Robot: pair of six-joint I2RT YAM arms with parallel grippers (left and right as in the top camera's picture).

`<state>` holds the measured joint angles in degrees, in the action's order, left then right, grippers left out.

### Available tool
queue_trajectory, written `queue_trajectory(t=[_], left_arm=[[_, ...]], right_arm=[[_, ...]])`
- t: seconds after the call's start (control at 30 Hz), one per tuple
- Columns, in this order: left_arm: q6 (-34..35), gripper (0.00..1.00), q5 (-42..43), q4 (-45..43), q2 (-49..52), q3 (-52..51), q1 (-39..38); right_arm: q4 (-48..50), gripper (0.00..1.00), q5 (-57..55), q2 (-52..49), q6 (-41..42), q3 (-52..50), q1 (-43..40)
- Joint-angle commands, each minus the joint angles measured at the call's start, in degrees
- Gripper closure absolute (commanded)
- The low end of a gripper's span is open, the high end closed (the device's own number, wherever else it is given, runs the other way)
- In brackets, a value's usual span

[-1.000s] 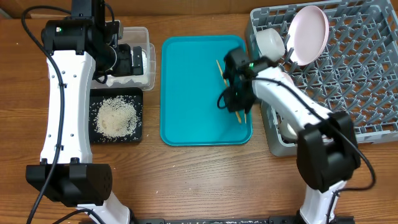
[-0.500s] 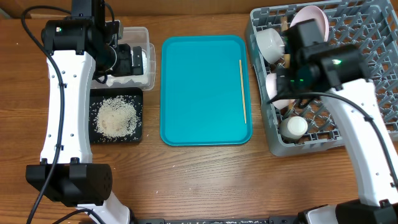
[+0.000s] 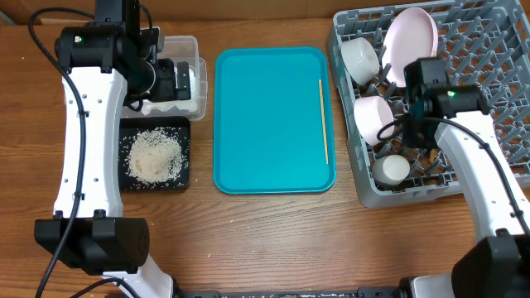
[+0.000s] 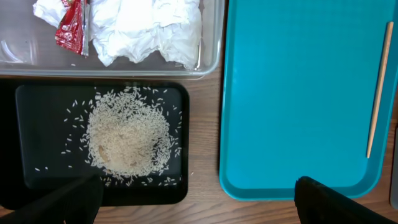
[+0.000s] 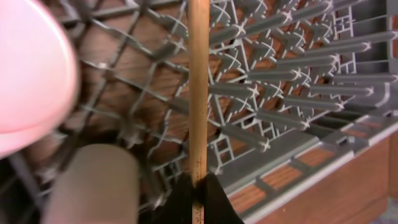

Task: Sort waste into correct bins and load items into the dishwasher
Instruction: 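Carry the chopstick right and drop it into the dish rack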

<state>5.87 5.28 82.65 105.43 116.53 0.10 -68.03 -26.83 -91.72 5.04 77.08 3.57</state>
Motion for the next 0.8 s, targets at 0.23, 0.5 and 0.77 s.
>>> queue_trajectory(t=[0.23, 0.5, 0.77], left_arm=[[-0.1, 0.0, -0.4, -0.2, -1.1, 0.9, -0.1], [-0.1, 0.0, -0.4, -0.2, -1.1, 0.9, -0.1], [-0.1, 0.0, -0.4, -0.2, -1.1, 0.9, -0.1]], right_arm=[[8.0, 0.96, -0.9, 0.0, -11.2, -5.1, -1.5], [7.8, 0.96, 1.4, 0.0, -17.5, -5.1, -1.5], [7.1, 0.96, 1.4, 0.0, -17.5, -5.1, -1.5]])
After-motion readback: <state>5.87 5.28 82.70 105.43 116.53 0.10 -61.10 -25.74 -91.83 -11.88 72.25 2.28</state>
